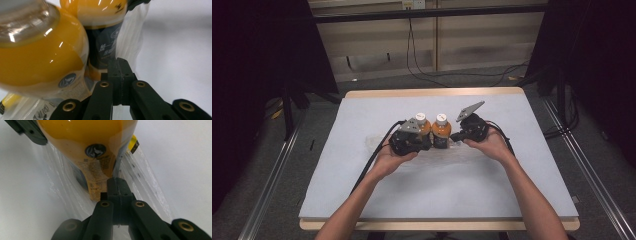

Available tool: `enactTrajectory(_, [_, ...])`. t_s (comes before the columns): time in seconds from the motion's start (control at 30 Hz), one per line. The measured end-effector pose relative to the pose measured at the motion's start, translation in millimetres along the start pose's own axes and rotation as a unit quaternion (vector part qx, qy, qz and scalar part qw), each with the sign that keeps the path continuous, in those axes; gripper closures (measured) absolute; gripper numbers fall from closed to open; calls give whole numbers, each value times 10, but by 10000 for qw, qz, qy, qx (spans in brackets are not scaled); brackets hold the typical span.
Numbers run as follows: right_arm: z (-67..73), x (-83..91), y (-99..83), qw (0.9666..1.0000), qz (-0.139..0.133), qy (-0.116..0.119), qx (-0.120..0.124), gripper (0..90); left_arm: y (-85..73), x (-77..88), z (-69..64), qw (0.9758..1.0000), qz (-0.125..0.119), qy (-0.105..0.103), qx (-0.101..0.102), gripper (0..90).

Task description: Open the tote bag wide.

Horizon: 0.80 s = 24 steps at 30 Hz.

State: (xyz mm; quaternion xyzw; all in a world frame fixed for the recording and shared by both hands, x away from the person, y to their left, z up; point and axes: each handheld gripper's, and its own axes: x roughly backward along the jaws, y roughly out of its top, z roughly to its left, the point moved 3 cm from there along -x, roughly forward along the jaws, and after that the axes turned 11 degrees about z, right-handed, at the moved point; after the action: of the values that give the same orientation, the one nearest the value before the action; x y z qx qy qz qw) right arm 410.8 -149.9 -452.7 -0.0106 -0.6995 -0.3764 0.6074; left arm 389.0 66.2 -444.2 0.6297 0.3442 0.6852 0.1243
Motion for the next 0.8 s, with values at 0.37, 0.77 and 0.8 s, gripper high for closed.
enactTrajectory(0.37, [-73, -156, -7, 9996, 206, 115, -168, 900, 47, -198, -42, 9998, 136, 132, -71, 900])
enactTrajectory(0.77, [-187, -401, 9, 9980, 310, 289, -472, 900, -70, -479, -108, 9980, 599, 171, -104, 900])
enactTrajectory(0.8, [-201, -421, 13, 9970, 347, 350, -589, 900, -90, -497, -113, 9975, 678, 144, -129, 900])
